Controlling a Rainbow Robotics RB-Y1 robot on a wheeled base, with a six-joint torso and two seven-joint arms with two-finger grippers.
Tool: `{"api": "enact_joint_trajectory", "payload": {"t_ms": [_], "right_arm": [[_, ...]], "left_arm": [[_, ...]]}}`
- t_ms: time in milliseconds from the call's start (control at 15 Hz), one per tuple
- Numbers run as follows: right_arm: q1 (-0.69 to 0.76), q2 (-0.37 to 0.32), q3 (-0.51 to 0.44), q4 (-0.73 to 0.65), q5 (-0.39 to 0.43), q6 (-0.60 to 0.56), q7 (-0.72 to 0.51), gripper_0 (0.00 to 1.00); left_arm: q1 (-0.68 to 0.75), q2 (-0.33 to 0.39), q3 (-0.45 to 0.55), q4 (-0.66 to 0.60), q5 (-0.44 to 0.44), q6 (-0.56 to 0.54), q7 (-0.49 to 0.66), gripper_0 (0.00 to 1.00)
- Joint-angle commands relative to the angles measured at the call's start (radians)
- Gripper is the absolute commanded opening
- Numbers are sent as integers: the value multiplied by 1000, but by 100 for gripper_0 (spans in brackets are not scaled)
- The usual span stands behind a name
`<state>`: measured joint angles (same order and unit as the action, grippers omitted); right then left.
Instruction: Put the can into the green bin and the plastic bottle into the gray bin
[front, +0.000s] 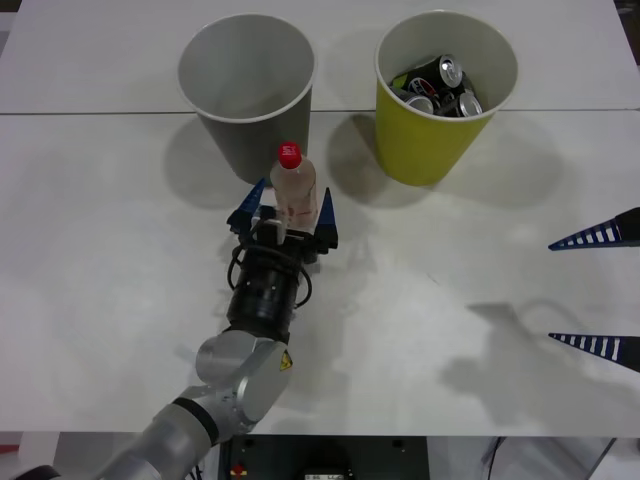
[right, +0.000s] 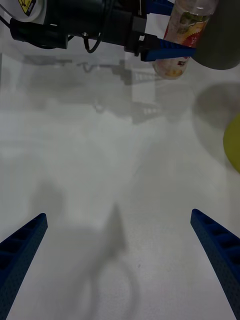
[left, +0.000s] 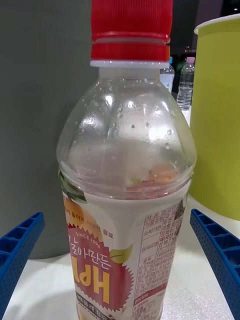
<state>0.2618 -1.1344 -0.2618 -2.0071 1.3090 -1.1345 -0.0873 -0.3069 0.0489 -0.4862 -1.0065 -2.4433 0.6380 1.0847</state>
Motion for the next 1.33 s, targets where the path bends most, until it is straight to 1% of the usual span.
{"api": "enact_joint_trajectory", "payload": {"t_ms": [67, 267, 333, 533, 600, 667, 733, 800, 1133, 1333], "right_arm": [[0, 0, 0, 0, 0, 0, 0, 100], [0, 0, 0, 0, 0, 0, 0, 100], [0, 0, 0, 0, 0, 0, 0, 100], [0, 0, 0, 0, 0, 0, 0, 100], [0, 0, 0, 0, 0, 0, 0, 100], [0, 0, 0, 0, 0, 0, 0, 100], [0, 0, 0, 0, 0, 0, 0, 100], [0, 0, 0, 0, 0, 0, 0, 100], [0, 0, 0, 0, 0, 0, 0, 100], [0, 0, 0, 0, 0, 0, 0, 100]], "left_arm": [[-18, 0, 0, 14, 17, -3, -3, 100], [-38, 0, 0, 37, 23, -3, -2, 100], [-41, 0, -2, 37, 37, -3, -5, 100], [-44, 0, -2, 37, 38, -6, -6, 100], [-43, 2, -3, 37, 38, -6, -6, 91], [-43, 2, -2, 37, 38, -6, -6, 39], [-43, 2, -3, 37, 38, -6, -6, 14], [-43, 3, -5, 37, 38, -6, -5, 0], [-43, 3, -9, 37, 38, -6, -2, 0], [-31, 3, -20, 37, 38, 22, 0, 0]]}}
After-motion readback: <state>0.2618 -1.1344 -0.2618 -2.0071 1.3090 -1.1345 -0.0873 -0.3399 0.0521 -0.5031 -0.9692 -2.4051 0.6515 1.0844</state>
